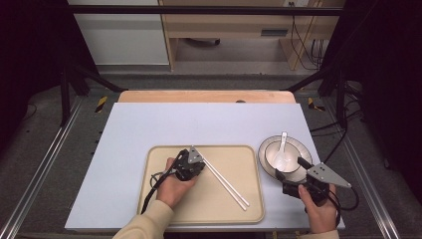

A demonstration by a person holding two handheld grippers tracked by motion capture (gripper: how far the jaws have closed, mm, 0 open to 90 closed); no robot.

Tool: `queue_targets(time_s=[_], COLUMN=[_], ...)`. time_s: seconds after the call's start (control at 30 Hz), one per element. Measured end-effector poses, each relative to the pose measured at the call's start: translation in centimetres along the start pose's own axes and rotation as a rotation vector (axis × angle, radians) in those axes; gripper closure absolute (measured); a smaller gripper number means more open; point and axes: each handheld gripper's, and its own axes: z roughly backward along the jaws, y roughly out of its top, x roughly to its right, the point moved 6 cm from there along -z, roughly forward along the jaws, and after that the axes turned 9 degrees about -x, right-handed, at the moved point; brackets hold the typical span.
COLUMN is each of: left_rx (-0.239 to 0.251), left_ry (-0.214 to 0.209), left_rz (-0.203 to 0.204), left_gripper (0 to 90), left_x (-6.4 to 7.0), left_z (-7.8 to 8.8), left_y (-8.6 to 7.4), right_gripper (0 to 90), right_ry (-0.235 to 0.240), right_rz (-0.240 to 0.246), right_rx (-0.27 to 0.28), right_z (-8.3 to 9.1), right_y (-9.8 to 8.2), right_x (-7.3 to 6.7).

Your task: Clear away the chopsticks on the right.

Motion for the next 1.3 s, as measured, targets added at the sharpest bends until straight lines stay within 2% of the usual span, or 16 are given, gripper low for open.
queue_targets(time_s=[0.2, 0.33, 0.6, 0.87, 0.9, 0.97, 1.03, 1.23, 1.3], left_rx=[0.004, 0.011, 0.007, 0.016, 0.011, 0.019, 0.016, 0.024, 0.03], left_ry=[-0.016, -0.037, -0.084, -0.112, -0.115, -0.123, -0.129, -0.153, -0.163], left_rz=[-0.006, -0.031, -0.106, -0.134, -0.146, -0.144, -0.162, -0.188, -0.191], left_gripper=[89.6, 89.6, 89.6, 89.6, 89.6, 89.6, 89.6, 89.6, 89.6], left_x=[-0.4, -0.1, 1.5, 2.9, 3.1, 3.4, 3.7, 5.2, 5.8], left_z=[-0.9, -1.6, -2.8, -3.5, -3.6, -3.7, -3.7, -3.8, -3.9], left_y=[1.2, 2.1, 4.0, 5.2, 5.3, 5.5, 5.6, 6.0, 6.1], right_gripper=[11.0, 11.3, 11.8, 11.9, 11.9, 11.9, 11.9, 12.0, 12.0], right_ry=[-0.001, 0.003, 0.005, 0.012, 0.011, 0.011, 0.009, 0.017, 0.016], right_rz=[0.006, 0.007, 0.024, 0.031, 0.034, 0.037, 0.035, 0.012, 0.02], right_rx=[-0.002, -0.011, -0.009, -0.009, -0.008, -0.01, -0.01, 0.005, 0.008], right_z=[-0.3, -0.6, -0.9, -1.0, -1.1, -1.1, -1.1, -1.0, -1.1], right_y=[-0.1, -0.3, -0.2, -0.1, -0.1, -0.1, -0.1, 0.0, 0.0], right_x=[-0.2, -0.3, -0.8, -1.1, -1.1, -1.1, -1.1, -1.1, -1.1])
